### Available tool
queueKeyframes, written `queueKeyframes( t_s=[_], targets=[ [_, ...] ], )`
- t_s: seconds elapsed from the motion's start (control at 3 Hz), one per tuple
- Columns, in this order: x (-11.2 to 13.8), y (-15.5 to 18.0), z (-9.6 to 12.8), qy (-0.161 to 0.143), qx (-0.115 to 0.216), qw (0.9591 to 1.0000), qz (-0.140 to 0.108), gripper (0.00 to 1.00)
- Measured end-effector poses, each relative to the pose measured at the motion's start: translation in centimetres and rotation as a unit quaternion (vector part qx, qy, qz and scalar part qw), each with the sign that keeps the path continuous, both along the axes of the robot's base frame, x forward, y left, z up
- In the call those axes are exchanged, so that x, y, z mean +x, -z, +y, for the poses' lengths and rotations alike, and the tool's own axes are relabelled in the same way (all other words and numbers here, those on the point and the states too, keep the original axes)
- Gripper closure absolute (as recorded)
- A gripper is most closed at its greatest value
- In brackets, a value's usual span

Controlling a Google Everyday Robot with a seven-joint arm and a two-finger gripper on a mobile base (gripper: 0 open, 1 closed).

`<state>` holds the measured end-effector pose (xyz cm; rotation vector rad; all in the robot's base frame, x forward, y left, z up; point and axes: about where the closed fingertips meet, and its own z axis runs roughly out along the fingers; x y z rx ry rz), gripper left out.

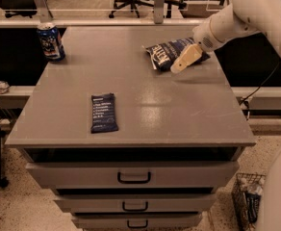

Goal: Pick blue chip bag

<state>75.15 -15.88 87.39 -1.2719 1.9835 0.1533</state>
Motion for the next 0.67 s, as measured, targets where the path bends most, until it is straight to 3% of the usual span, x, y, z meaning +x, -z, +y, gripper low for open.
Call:
queueKeyframes(
  t_s=[0.33,0.67],
  targets=[
    [1.67,0.91,0.09,0.014,-0.002,0.9999,0.003,0.15],
    [2.51,1.49,-0.33,0.022,-0.011,0.9997,0.003,0.39]
  ],
)
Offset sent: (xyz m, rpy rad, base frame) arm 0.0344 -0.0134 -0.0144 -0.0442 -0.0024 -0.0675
